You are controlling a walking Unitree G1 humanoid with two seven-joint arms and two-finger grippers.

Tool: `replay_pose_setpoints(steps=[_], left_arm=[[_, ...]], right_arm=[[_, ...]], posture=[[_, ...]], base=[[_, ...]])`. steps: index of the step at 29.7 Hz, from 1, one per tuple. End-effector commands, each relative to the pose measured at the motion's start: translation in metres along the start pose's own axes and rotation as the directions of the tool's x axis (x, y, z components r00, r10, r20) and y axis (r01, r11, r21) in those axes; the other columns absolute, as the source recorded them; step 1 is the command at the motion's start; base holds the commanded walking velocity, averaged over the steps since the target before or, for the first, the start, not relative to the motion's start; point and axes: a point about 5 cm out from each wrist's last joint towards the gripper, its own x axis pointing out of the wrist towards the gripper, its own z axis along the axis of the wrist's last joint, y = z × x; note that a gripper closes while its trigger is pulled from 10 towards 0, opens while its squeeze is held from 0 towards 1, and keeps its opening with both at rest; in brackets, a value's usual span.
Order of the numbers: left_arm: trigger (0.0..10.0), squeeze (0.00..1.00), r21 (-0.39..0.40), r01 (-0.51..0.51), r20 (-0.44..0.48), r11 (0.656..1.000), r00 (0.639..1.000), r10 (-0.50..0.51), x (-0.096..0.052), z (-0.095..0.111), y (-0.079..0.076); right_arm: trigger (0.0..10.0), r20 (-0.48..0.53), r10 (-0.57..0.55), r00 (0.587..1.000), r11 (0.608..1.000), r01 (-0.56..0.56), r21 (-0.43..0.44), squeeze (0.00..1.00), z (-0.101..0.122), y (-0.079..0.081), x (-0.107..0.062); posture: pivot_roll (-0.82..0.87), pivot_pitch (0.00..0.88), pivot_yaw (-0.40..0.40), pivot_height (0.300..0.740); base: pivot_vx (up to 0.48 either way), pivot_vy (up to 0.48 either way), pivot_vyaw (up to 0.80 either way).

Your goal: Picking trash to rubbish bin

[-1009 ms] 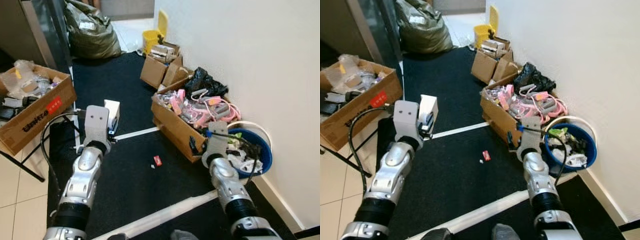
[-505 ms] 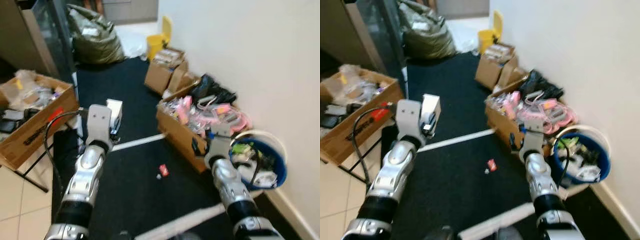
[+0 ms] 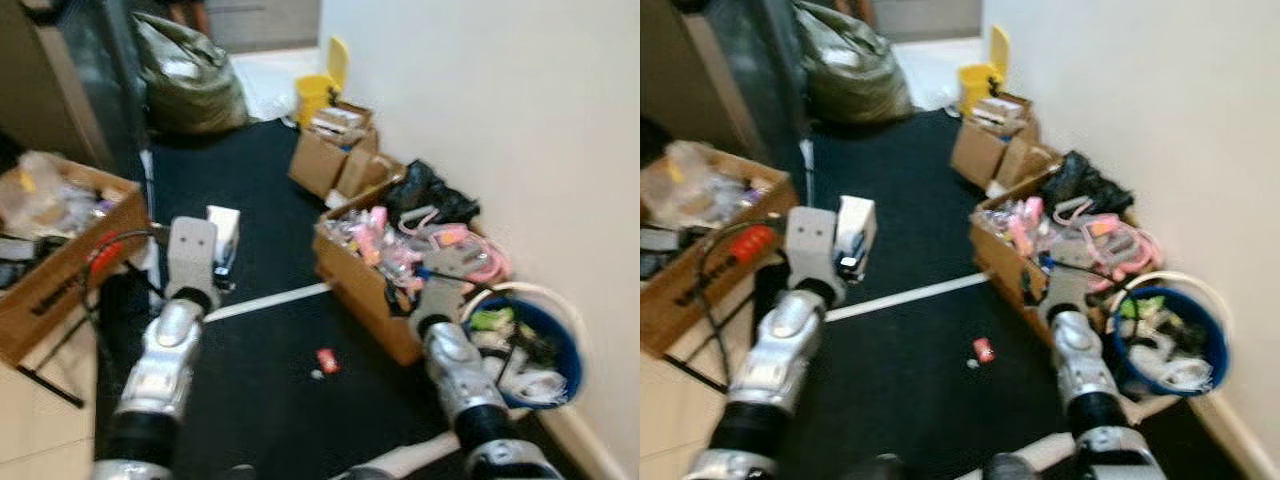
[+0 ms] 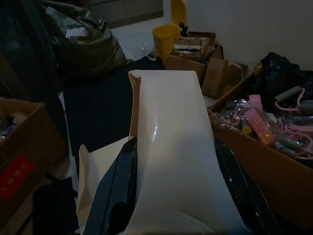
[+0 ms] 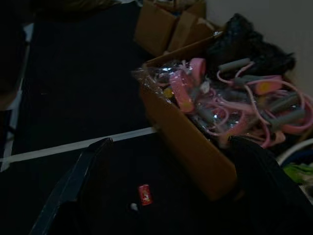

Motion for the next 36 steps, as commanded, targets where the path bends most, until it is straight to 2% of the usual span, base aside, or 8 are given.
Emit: replay_pose_setpoints(steps=[1, 12, 27, 36], left_arm=[[10.0, 0.00, 0.005, -0.004, -0.005, 1.000, 1.000, 0.004, -0.0017, -0.0009, 0.0005], [10.0, 0.00, 0.009, -0.010, -0.008, 1.000, 1.000, 0.010, -0.0040, -0.0019, 0.0021], [10.0, 0.00, 0.010, -0.011, -0.005, 1.000, 1.000, 0.011, -0.0048, -0.0018, 0.0020], [10.0, 0.00, 0.010, -0.010, -0.004, 1.000, 1.000, 0.010, -0.0047, -0.0023, 0.0022]], right_arm=[[10.0, 0.000, -0.016, 1.000, 1.000, 0.016, 0.002, 0.00, 0.0000, -0.0070, -0.0013], [10.0, 0.001, 0.013, 1.000, 0.999, -0.013, -0.034, 0.00, 0.0014, -0.0021, 0.0005], [10.0, 0.002, 0.026, 1.000, 0.999, -0.026, -0.042, 0.00, 0.0017, -0.0003, 0.0012], [10.0, 0.005, 0.034, 0.999, 0.998, -0.034, -0.046, 0.00, 0.0027, 0.0009, 0.0021]], posture=[[-0.06, 0.033, -0.020, 0.740], [-0.05, 0.029, -0.026, 0.740], [-0.05, 0.014, -0.033, 0.740], [-0.05, 0.006, -0.037, 0.740]], base=[[0.296, 0.000, 0.00], [0.294, 0.000, 0.00], [0.294, 0.000, 0.00], [0.295, 0.000, 0.46]])
